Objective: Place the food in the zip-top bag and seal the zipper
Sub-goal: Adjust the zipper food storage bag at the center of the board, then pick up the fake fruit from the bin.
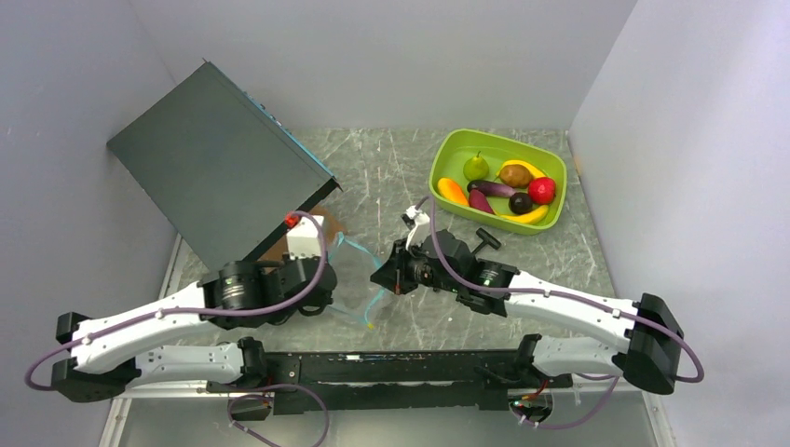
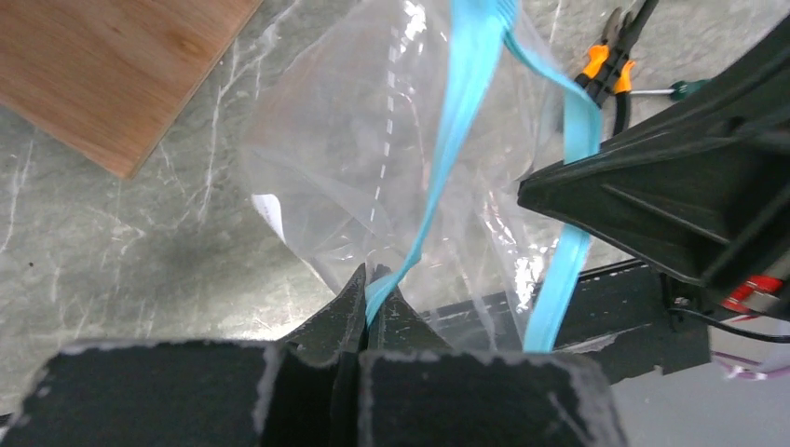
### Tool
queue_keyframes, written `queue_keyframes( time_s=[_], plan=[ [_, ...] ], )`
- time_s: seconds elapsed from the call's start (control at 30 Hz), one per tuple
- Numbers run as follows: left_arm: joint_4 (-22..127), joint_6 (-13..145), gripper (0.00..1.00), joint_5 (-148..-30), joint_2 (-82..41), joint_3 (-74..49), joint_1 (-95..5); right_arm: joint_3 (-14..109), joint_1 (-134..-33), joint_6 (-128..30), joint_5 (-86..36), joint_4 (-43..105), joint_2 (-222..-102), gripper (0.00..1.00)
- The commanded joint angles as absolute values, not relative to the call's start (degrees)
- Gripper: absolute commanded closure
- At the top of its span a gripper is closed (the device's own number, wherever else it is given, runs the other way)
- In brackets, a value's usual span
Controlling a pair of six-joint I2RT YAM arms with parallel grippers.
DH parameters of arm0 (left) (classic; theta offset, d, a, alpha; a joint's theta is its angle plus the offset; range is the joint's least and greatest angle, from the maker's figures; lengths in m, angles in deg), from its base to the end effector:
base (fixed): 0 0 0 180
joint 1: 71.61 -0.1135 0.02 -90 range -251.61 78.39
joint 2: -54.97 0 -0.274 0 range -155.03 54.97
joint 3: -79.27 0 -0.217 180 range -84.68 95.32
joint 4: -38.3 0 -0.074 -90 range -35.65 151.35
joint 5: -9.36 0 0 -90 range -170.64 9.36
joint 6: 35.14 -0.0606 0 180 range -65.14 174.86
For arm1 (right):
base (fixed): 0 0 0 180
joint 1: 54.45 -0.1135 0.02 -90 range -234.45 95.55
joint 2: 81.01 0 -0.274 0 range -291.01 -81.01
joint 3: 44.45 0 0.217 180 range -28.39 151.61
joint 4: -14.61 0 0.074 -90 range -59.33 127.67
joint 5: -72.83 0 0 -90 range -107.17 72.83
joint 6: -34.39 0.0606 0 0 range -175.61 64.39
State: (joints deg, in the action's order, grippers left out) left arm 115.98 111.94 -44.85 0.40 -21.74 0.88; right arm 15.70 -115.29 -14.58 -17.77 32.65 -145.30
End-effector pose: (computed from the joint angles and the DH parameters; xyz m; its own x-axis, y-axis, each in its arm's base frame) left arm 0.0736 -0.1156 0.3278 -0.6920 -0.0696 -0.7185 0.1608 0.9555 -0.2474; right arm 0.1175 0.2118 0.2939 -0.7151 0.0656 -0.6959 -0.5415 0.5776 0.6109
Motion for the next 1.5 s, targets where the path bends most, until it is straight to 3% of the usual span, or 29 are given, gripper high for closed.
queue_keyframes(
  time_s=[0.0,0.17,0.33,0.57,0.73,0.9,1.07,1.27,1.47],
  plan=[
    [116.77,114.2,1.0,-43.65,5.92,-22.86,1.25,14.81,-113.27,-14.08,-27.82,29.26,-146.88,1.0],
    [115.41,116.91,1.0,-43.48,7.92,-23.91,1.25,20.77,-112.25,-20.39,-32.66,36.72,-152.1,0.96],
    [121.11,120.41,1.0,-41.38,1.99,-20.14,1.25,24.08,-111.83,-25.18,-29.07,42.47,-151.65,0.74],
    [126.34,123.62,1.0,-39.44,-9.92,-14.37,1.24,28.02,-109.35,-30.33,-16.42,50.43,-146.85,0.53],
    [121.73,120.05,1.0,-40.26,-11.86,-13.33,1.24,26.44,-105.08,-29.17,-4.83,50.3,-139.82,0.34],
    [116.16,115.79,1.0,-41.87,-10.99,-13.88,1.04,23.27,-100.31,-28.19,0.61,44.91,-134.09,0.27],
    [113.82,112.86,1.0,-43.83,-10.9,-13.05,-0.16,23.57,-91.93,-25.91,3.67,39.68,-136.04,0.27],
    [112.09,111.03,1.0,-46.53,-10.61,-13.37,-1.53,25.85,-77.27,-23.64,-6.82,34.38,-145.72,0.27],
    [115.18,109.61,1.0,-47.38,-11.52,-10.55,-2.87,37.13,-69.56,-25.9,-10.29,39.79,-162.72,0.25]
  ],
)
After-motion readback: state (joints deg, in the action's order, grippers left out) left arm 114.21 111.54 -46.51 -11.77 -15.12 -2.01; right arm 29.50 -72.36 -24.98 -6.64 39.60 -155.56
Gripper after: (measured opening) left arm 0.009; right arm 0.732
